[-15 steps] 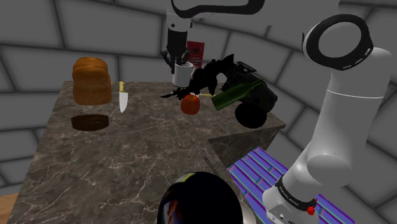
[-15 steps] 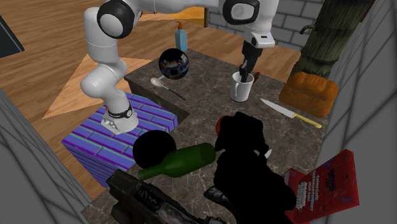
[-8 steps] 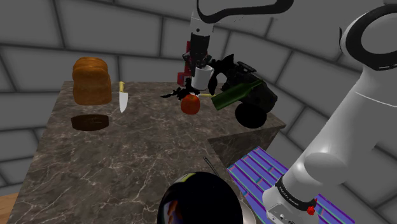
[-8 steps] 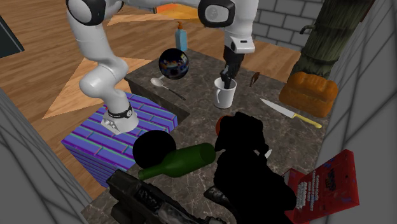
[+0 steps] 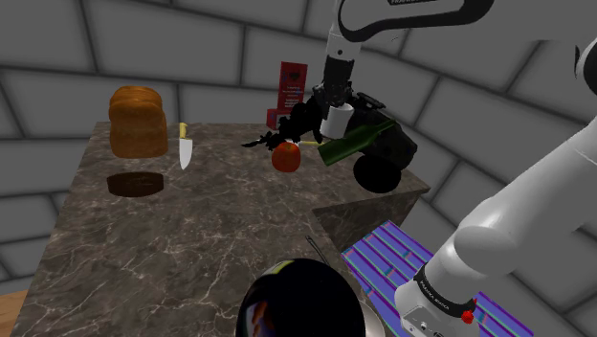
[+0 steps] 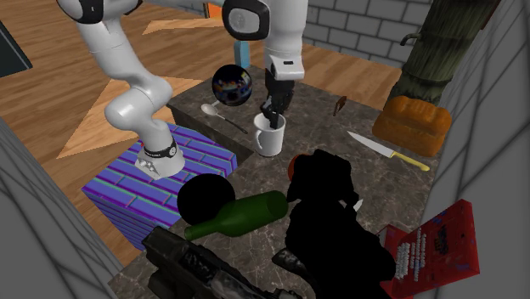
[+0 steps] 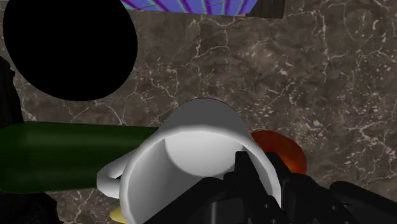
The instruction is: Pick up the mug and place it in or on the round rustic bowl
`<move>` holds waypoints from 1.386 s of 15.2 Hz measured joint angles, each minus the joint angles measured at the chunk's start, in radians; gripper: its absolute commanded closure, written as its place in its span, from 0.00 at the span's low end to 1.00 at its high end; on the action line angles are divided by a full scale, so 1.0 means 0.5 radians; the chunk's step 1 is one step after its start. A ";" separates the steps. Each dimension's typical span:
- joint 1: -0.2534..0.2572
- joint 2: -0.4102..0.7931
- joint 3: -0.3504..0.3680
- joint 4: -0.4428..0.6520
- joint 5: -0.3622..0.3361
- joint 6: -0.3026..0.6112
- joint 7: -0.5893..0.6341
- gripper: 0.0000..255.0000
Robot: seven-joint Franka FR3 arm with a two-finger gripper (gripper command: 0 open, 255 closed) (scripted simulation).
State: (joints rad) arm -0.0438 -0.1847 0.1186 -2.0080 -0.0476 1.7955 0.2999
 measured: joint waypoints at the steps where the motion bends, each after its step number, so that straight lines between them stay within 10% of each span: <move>1: -0.013 -0.057 -0.022 -0.050 0.001 -0.005 -0.036 1.00; 21: -0.300 -0.708 -0.524 -0.703 -0.208 0.052 -0.728 1.00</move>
State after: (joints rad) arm -0.1940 -0.5386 -0.1435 -2.3595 -0.1516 1.8213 -0.0643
